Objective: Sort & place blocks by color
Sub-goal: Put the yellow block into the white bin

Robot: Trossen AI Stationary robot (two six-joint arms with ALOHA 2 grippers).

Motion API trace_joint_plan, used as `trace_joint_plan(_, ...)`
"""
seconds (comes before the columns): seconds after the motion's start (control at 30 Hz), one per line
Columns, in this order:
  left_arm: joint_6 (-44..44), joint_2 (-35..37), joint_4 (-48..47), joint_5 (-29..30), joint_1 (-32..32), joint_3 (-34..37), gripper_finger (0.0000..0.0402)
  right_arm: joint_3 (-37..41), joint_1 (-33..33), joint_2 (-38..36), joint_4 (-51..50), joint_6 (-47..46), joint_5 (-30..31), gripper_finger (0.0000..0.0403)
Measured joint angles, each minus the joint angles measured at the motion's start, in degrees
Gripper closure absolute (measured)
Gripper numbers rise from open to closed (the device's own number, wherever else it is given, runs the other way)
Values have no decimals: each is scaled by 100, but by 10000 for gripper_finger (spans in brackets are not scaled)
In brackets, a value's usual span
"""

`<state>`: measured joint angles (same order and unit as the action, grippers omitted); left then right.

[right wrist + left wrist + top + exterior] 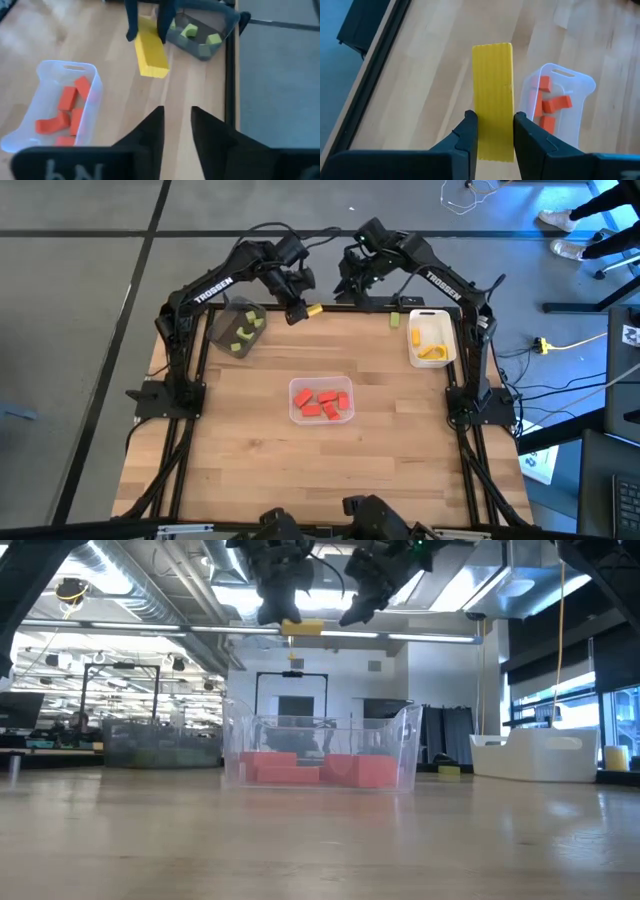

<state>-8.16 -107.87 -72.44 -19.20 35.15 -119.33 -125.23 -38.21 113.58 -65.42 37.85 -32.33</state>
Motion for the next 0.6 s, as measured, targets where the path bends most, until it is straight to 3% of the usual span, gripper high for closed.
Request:
trace_joint_plan(0.2, -5, 0, 0, -397, 214, 0, 317, 0, 228, 0, 284, 389, 86, 270)
trace_joint_plan(0.43, -7, 0, 2, -1130, 382, 2, 317, 0, 462, -2, 311, 1320, 149, 265)
trace_joint_plan(0.6, -7, 0, 12, -1331, 390, 2, 317, 0, 560, -2, 537, 1508, 632, 265)
